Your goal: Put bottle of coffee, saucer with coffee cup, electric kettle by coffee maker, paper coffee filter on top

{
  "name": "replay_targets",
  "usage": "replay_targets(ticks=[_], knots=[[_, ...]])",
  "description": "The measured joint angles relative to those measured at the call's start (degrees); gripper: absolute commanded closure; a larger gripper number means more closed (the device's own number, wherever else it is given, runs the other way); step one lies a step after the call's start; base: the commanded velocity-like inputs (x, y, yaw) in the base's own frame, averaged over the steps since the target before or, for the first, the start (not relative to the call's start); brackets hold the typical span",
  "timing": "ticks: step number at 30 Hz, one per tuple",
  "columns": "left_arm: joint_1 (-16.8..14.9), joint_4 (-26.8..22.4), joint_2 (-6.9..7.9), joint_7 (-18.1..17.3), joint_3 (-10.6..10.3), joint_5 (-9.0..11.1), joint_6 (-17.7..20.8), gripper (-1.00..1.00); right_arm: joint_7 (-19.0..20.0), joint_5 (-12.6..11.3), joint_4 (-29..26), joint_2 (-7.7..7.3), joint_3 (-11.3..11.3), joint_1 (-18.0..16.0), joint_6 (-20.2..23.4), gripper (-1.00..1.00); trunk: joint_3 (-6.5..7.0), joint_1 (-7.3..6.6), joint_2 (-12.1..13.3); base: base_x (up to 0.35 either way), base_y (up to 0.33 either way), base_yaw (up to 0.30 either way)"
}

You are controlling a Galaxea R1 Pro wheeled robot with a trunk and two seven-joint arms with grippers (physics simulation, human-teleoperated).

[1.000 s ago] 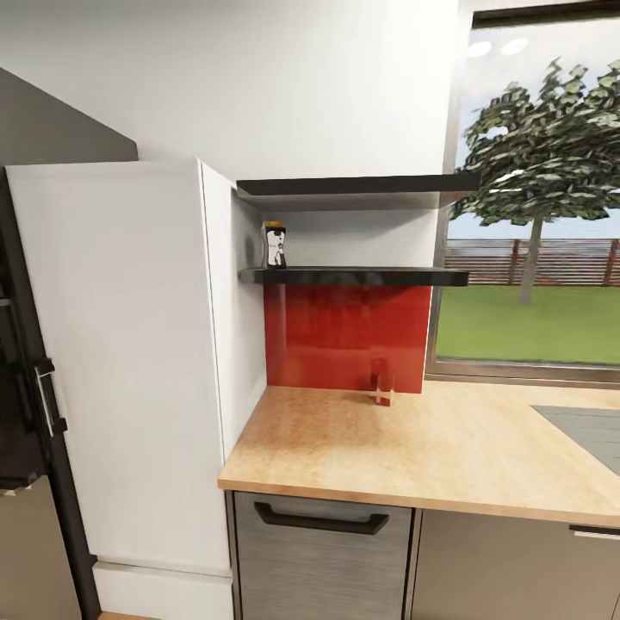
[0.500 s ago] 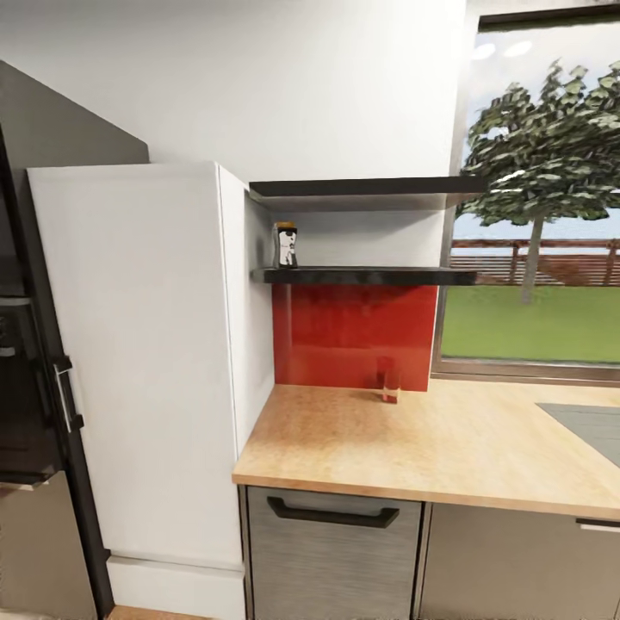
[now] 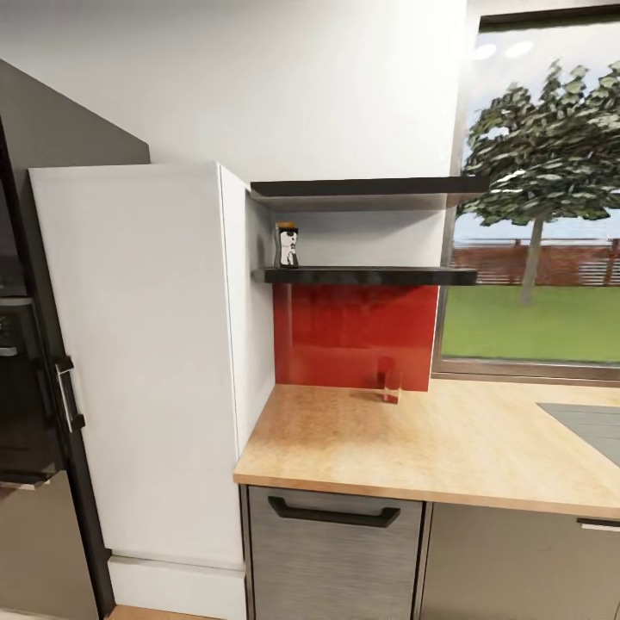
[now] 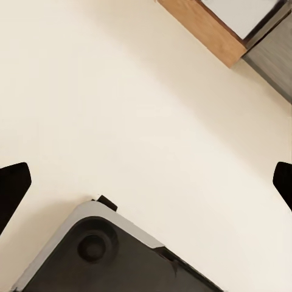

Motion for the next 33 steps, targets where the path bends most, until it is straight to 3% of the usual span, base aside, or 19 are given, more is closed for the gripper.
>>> replay_targets(ticks=[9,12,17,26,29,30,33], knots=[[0.00,0.00,0.62,0.02,0.26,0.32,0.02,-1.00,0.12,0.65,-0.81,-0.03,0.35,-0.05,-0.68,-1.00,0.00,0.00,0.00,0.000,0.000,0.000],[0.00,0.00,0.64,0.02,0.26,0.30,0.02,-1.00,0.02,1.33,-4.23,0.18,0.52,-0.07,-0.16,-1.00,0.00,0.00,0.00,0.000,0.000,0.000],[0.00,0.04,0.69,0.02,0.25,0.30,0.02,-1.00,-0.14,5.18,-10.43,0.75,1.11,-0.06,2.03,-1.00,0.00,0.00,0.00,0.000,0.000,0.000],[0.00,0.08,0.77,0.01,0.14,-0.02,0.02,-1.00,0.11,5.97,-13.24,2.12,1.08,-0.07,1.40,-1.00,0.00,0.00,0.00,0.000,0.000,0.000],[0.00,0.09,0.77,0.00,0.05,-0.05,0.02,-1.00,0.05,5.57,-18.01,2.56,0.80,-0.08,-0.86,-1.00,0.01,0.00,0.00,0.000,0.000,0.000],[0.00,0.11,0.74,0.00,0.02,-0.03,0.02,-1.00,-0.20,4.67,-23.82,3.14,1.18,-0.13,-0.41,-1.00,0.01,0.00,0.00,0.000,0.000,0.000],[0.00,0.69,0.73,0.01,0.02,0.10,0.02,-1.00,-0.56,4.49,-31.46,5.53,1.21,-0.09,8.01,-1.00,0.01,0.00,-0.01,0.000,0.000,0.000]])
